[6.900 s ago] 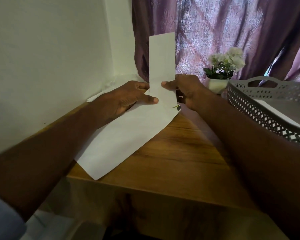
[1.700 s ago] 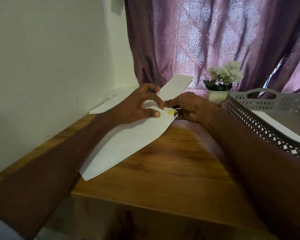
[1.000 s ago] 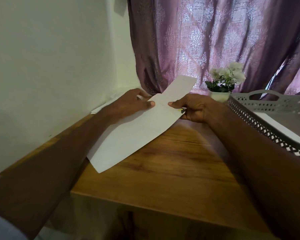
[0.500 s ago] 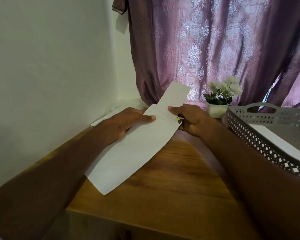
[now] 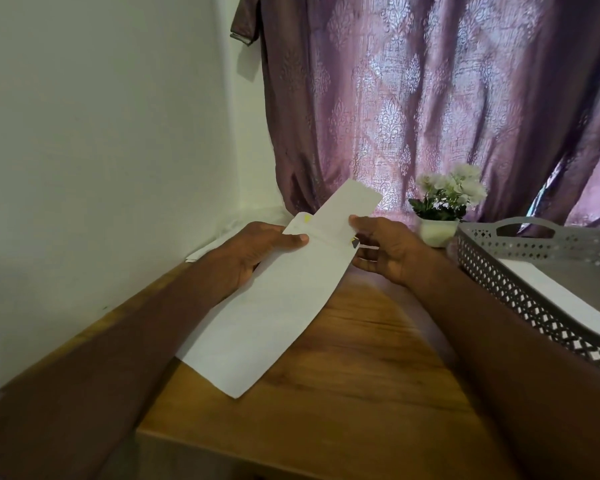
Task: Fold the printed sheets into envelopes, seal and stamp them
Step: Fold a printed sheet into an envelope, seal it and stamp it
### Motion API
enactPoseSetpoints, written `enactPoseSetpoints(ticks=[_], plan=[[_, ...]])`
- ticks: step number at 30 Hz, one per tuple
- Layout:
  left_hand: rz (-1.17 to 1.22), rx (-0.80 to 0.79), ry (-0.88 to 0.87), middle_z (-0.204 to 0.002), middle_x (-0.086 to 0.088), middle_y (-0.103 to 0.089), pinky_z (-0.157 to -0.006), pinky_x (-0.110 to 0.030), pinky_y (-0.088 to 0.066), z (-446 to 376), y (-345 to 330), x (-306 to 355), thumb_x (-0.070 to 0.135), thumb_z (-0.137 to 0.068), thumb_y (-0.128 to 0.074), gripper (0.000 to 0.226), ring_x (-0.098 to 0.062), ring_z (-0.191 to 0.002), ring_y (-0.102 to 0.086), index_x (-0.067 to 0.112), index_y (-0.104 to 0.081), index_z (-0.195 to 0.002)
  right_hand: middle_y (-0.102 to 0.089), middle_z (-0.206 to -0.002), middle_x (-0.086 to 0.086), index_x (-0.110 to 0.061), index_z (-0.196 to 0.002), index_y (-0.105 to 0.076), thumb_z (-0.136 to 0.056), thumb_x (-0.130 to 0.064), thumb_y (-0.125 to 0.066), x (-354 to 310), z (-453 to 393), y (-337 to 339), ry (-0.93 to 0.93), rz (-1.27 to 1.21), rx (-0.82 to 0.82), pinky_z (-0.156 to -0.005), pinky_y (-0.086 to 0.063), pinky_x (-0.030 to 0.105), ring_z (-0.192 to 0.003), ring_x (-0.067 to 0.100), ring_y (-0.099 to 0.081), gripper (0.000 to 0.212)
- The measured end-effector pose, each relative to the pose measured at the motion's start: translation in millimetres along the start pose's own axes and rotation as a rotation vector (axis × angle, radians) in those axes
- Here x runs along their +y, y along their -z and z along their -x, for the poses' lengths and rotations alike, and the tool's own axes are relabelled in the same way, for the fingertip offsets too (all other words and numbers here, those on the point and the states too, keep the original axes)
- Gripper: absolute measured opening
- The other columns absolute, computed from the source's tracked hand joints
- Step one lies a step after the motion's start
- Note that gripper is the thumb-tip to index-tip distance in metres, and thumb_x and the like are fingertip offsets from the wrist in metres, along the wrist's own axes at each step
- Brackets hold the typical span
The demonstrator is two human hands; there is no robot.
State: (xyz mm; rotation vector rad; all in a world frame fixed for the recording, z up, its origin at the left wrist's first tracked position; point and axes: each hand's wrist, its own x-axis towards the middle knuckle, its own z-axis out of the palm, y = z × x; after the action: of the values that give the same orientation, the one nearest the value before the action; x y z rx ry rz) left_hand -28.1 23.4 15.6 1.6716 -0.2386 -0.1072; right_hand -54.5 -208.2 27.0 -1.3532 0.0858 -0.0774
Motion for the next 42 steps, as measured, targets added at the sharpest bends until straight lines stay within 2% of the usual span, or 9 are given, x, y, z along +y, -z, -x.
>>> enactPoseSetpoints(ticks=[5,11,15,20,27,31,36,39,42], plan=[[-0.016,-0.007,0.021,-0.095,-0.012,-0.082,-0.059,-0.026,-0.060,3,-2,3,0.020,-0.080,-0.088,0.013,-0.022,-0.073,-0.079,0.011,-0.084,-0.088,-0.073,-0.093,0.009,-0.007,-0.113,-0.066,-0.092,-0.016,-0.074,-1,-6,2,0.056,-0.007,0.114,-0.068,-0.058,0.034,-0.074,0.021,-0.068,0.024],[-0.014,-0.001,0.029,-0.096,-0.012,-0.082,-0.059,-0.027,-0.061,7,-2,5,0.020,-0.081,-0.087,0.015,-0.023,-0.074,-0.079,0.010,-0.083,-0.092,-0.074,-0.089,0.008,-0.004,-0.119,-0.066,-0.091,-0.015,-0.075,2,-5,1,0.016,0.080,0.020,-0.072,-0.059,0.037,-0.077,0.022,-0.069,0.032],[0.009,-0.042,0.063,-0.095,-0.013,-0.081,-0.056,-0.027,-0.060,12,-5,9,0.020,-0.084,-0.085,0.010,-0.022,-0.070,-0.079,0.010,-0.083,-0.088,-0.075,-0.096,0.010,-0.009,-0.107,-0.067,-0.092,-0.019,-0.076,0,-8,4,0.083,-0.021,0.131,-0.074,-0.060,0.037,-0.082,0.023,-0.071,0.020],[0.056,-0.064,0.084,-0.102,-0.014,-0.081,-0.063,-0.030,-0.063,15,-7,10,0.024,-0.085,-0.085,0.017,-0.025,-0.078,-0.079,0.010,-0.084,-0.094,-0.075,-0.088,0.008,-0.010,-0.102,-0.066,-0.090,-0.015,-0.075,-3,-10,4,0.086,-0.029,0.146,-0.052,-0.055,0.024,-0.069,0.018,-0.070,0.015],[0.083,-0.041,0.111,-0.101,-0.013,-0.081,-0.063,-0.029,-0.062,17,-3,13,0.022,-0.084,-0.085,0.020,-0.025,-0.077,-0.079,0.009,-0.082,-0.098,-0.075,-0.090,0.010,-0.005,-0.109,-0.066,-0.088,-0.012,-0.075,-2,-7,5,0.070,0.004,0.133,-0.054,-0.055,0.025,-0.068,0.019,-0.068,0.024],[0.154,-0.069,0.143,-0.106,-0.014,-0.080,-0.074,-0.034,-0.063,16,0,14,0.026,-0.083,-0.085,0.022,-0.028,-0.087,-0.080,0.008,-0.084,-0.096,-0.071,-0.078,0.007,-0.005,-0.108,-0.066,-0.088,-0.011,-0.074,-6,-7,6,0.082,-0.018,0.158,-0.057,-0.057,0.028,-0.064,0.019,-0.066,0.022],[0.109,-0.053,0.149,-0.104,-0.013,-0.081,-0.063,-0.032,-0.063,15,2,12,0.025,-0.082,-0.086,0.012,-0.026,-0.081,-0.080,0.014,-0.086,-0.087,-0.071,-0.078,0.007,-0.002,-0.111,-0.066,-0.088,-0.010,-0.073,-3,-6,5,0.067,0.009,0.110,-0.063,-0.057,0.031,-0.068,0.020,-0.065,0.025],[0.076,-0.046,0.152,-0.102,-0.013,-0.081,-0.060,-0.030,-0.062,13,2,10,0.026,-0.081,-0.086,0.011,-0.024,-0.078,-0.080,0.016,-0.086,-0.085,-0.072,-0.080,0.007,-0.001,-0.113,-0.067,-0.087,-0.009,-0.074,-1,-5,3,0.055,0.036,0.078,-0.076,-0.058,0.038,-0.077,0.023,-0.066,0.028],[0.058,-0.027,0.140,-0.100,-0.013,-0.081,-0.058,-0.029,-0.061,12,2,11,0.026,-0.080,-0.087,0.012,-0.024,-0.076,-0.080,0.015,-0.086,-0.084,-0.071,-0.082,0.008,-0.001,-0.115,-0.066,-0.087,-0.009,-0.074,0,-3,2,0.025,0.075,0.023,-0.062,-0.055,0.031,-0.073,0.022,-0.065,0.031]])
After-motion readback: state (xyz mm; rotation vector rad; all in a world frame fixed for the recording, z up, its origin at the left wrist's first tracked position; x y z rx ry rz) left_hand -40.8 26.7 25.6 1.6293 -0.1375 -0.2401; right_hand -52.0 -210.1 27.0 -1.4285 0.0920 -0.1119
